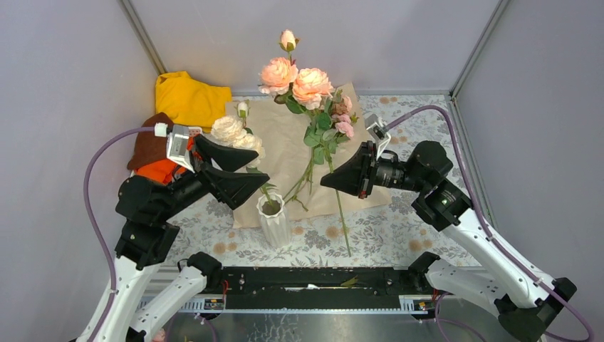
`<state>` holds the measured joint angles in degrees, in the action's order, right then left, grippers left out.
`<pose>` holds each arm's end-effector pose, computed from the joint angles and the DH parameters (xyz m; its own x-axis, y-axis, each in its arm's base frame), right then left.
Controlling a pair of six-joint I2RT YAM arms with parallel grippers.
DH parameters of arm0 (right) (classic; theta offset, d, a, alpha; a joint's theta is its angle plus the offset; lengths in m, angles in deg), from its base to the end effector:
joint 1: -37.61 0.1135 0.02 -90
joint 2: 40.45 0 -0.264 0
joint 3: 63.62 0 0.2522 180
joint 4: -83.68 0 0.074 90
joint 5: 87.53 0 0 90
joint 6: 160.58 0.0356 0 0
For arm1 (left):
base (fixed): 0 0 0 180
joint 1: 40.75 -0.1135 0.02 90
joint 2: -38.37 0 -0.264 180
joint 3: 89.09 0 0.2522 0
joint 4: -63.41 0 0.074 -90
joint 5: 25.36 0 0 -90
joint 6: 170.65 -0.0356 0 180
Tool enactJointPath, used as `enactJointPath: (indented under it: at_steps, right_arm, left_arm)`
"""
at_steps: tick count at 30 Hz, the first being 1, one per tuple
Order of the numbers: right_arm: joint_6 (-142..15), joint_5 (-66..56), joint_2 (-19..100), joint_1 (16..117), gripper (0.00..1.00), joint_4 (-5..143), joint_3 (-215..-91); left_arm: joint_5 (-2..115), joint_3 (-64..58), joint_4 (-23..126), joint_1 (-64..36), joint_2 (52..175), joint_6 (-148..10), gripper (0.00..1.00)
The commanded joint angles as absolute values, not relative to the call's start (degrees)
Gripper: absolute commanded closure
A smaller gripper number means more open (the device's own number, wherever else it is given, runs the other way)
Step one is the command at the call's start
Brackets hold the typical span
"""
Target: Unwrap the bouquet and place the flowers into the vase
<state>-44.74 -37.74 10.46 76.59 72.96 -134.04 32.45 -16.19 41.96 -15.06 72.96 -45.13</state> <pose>0.1342 0.1382 0.4181 -0.3186 0.1703 -0.9324 -0.9305 0.1312 0.3419 0.0821 -0.0605 0.4499 -0.2673 -0.4170 -0.8687 0.8244 0.3678 -0.4303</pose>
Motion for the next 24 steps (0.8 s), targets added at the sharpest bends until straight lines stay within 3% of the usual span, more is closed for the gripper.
enactJointPath:
  at_steps: [1, 6, 16, 24]
  right_arm:
    - [-39.22, -44.76, 11.17, 77.12, 1.0, 85.54, -134.1]
    - [-36.67, -47.49, 13.52, 79.15, 1.0, 89.96, -135.55]
    - [-46.79, -39.77, 24.41, 92.78, 1.0, 80.1, -145.26]
    - [-48.91, -37.05, 30.73, 96.73, 1.0, 77.51, -149.03]
  left_arm:
    - [29.89, -17.94, 49.29, -15.35, 73.05, -43.29, 0.01]
    - [28.27, -18.86, 51.65, -15.35, 73.93, -41.41, 0.02]
    - [29.99, -18.91, 50.31, -15.35, 71.37, -42.58, 0.01]
    - [30.56, -18.77, 49.73, -15.35, 70.39, -42.87, 0.01]
